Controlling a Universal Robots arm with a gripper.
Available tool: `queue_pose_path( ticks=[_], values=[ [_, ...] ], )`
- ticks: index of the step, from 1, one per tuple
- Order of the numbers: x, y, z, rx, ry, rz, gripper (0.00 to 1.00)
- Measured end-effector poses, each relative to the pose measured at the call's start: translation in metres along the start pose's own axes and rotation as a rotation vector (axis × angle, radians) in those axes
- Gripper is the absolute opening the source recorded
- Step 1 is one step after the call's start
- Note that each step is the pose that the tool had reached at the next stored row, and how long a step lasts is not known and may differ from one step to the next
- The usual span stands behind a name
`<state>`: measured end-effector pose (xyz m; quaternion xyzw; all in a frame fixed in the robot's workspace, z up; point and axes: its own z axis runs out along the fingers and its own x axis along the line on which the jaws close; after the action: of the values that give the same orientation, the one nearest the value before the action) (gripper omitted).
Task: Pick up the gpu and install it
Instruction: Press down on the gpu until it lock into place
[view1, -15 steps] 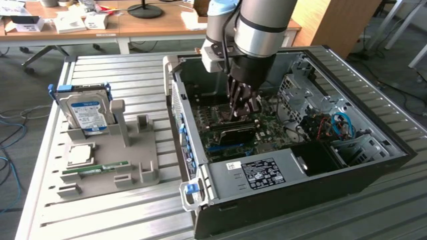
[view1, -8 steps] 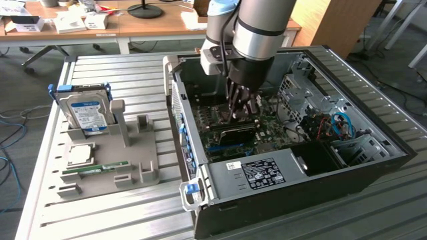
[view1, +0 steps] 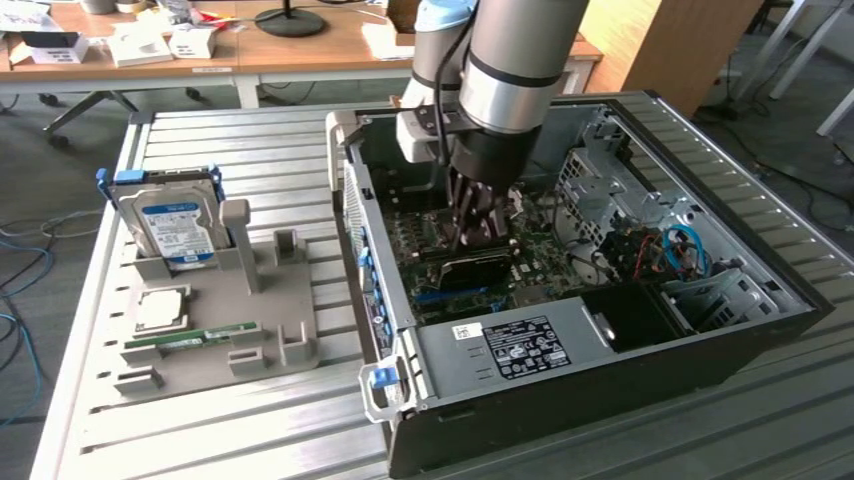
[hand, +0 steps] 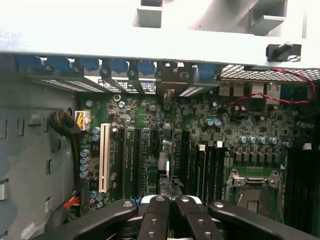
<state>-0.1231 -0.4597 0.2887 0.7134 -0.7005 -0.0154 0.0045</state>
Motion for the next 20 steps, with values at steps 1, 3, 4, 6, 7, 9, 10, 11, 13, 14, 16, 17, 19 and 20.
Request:
queue_pose_path(
  ticks=[1,3,4,6,7,9,10,11,13,14,16,17,19,20],
  values=[
    [0.0,0.0,0.0,-0.0001,0.0001,0.0,0.11],
    [0.0,0.0001,0.0,-0.0002,0.0001,0.0,0.11],
    [-0.0006,0.0003,0.0001,-0.0001,0.0002,0.0,0.11],
    [-0.003,0.0007,0.0004,-0.0001,0.0001,0.0,0.11],
    [-0.0042,0.0009,0.0006,-0.0001,0.0001,0.0,0.11],
    [-0.0062,0.0015,0.001,-0.0001,0.0,0.0,0.11],
    [-0.0069,0.0019,0.0014,-0.0001,0.0002,0.0,0.11],
    [-0.0076,0.0024,0.0021,-0.0001,0.0,0.0,0.11],
    [-0.0085,0.0032,0.0042,0.0,0.0001,0.0,0.11],
    [-0.0088,0.0033,0.0054,-0.0001,0.0001,0.0,0.11],
    [-0.0088,0.0032,0.0061,-0.0001,0.0003,0.0,0.11],
    [-0.0088,0.0033,0.0061,-0.0003,0.0005,0.0,0.11],
    [-0.0088,0.0032,0.0077,0.0001,-0.0001,0.0,0.11],
    [-0.0088,0.0032,0.0088,0.0,0.0,0.0,0.11]
  ],
)
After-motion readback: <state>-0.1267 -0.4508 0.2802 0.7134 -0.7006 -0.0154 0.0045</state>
